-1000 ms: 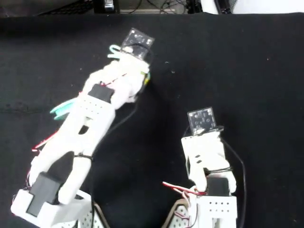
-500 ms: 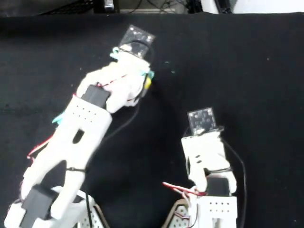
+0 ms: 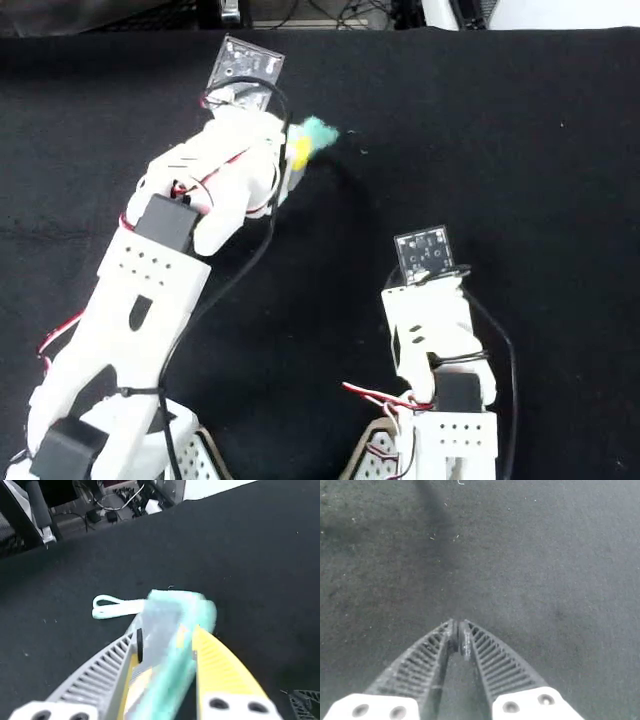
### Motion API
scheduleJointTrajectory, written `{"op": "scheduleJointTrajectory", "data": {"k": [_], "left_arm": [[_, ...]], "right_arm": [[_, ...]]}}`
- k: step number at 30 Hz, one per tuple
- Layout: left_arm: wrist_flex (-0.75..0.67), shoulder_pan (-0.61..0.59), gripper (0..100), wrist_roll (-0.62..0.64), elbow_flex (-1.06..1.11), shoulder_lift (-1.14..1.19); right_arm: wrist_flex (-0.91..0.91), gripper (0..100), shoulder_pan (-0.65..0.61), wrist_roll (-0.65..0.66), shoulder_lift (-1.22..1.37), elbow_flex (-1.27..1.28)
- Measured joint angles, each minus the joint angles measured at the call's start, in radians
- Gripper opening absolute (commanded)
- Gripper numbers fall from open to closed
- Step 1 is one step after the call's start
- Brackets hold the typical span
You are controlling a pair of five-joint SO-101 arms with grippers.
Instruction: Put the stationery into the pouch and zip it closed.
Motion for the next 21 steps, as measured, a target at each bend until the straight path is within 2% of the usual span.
{"op": "scheduleJointTrajectory", "data": {"k": [4,12,17,21], "left_arm": [[0.000,-0.002,18,0.006,0.000,0.069],[0.017,-0.003,3,-0.109,0.041,0.083],[0.124,-0.081,4,-0.169,0.147,-0.008],[0.218,-0.210,4,-0.173,0.261,-0.147]], "right_arm": [[0.000,1.8,0.000,0.000,0.000,0.000],[0.000,1.8,0.000,0.000,0.000,0.000],[0.000,1.8,0.000,0.000,0.000,0.000],[0.000,1.8,0.000,0.000,0.000,0.000]]}}
